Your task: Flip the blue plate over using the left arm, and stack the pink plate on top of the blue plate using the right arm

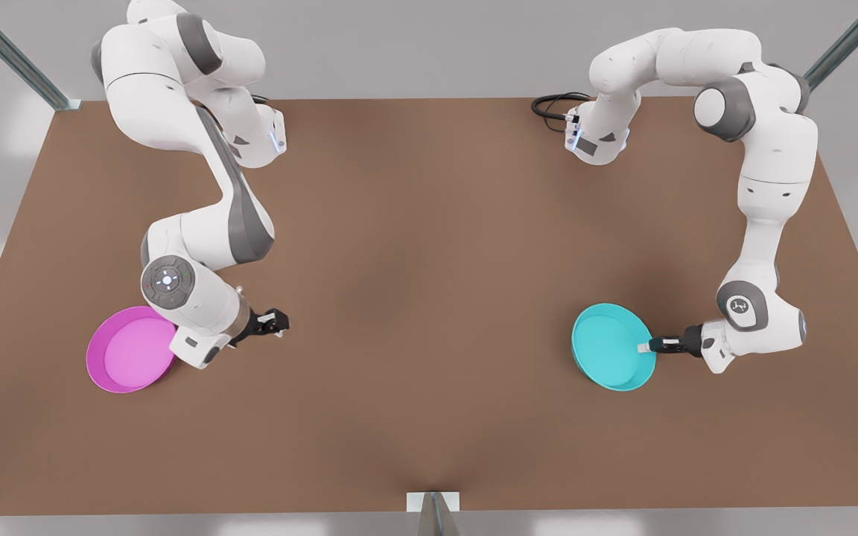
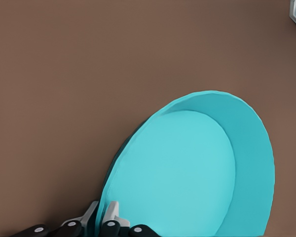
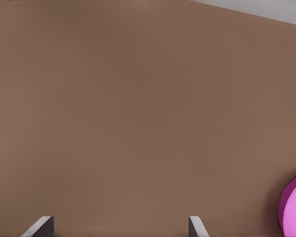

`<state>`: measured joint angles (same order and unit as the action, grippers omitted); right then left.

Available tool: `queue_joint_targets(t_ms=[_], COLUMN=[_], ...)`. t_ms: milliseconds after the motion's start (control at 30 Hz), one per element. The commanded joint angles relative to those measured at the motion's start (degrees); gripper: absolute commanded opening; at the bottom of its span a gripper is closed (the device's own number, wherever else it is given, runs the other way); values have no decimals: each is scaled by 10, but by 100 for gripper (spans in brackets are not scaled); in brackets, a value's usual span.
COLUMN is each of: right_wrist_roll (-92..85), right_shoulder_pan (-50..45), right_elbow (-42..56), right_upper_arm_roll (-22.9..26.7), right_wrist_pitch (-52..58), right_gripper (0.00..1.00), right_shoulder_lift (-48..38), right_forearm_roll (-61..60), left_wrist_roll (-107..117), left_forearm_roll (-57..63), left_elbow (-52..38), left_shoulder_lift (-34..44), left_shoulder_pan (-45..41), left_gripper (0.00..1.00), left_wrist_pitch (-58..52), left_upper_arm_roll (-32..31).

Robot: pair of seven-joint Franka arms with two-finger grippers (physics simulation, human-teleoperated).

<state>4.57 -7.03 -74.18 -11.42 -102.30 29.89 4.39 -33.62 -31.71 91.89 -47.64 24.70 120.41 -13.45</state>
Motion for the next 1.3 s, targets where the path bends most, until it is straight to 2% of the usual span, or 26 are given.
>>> queue_joint_targets(t_ms=[0,100,733,967,1033,1267], right_wrist_roll=[0,-1,0,0,0,0], right_shoulder_pan=[0,0,0,3,2,10], right_elbow=[0,1,1,1,1,1], right_upper_arm_roll=[0,1,0,0,0,0], right_wrist_pitch=[0,0,0,0,0,0], right_gripper=[100,100,100,100,100,100], right_shoulder_lift=[0,0,0,0,0,0], right_forearm_roll=[0,2,-1,-1,0,-1], left_wrist_roll=[0,1,40,109,133,265], left_forearm_roll=[0,0,9,165,241,466], left_elbow=[0,0,-25,-88,-116,-234], left_shoulder_lift=[0,0,22,30,31,32], left_shoulder_pan=[0,0,-11,-31,-62,-179], left_gripper=[24,22,21,21,21,21], left_wrist_pitch=[0,0,-52,-123,-148,-343], left_upper_arm_roll=[0,0,0,-3,-4,-2])
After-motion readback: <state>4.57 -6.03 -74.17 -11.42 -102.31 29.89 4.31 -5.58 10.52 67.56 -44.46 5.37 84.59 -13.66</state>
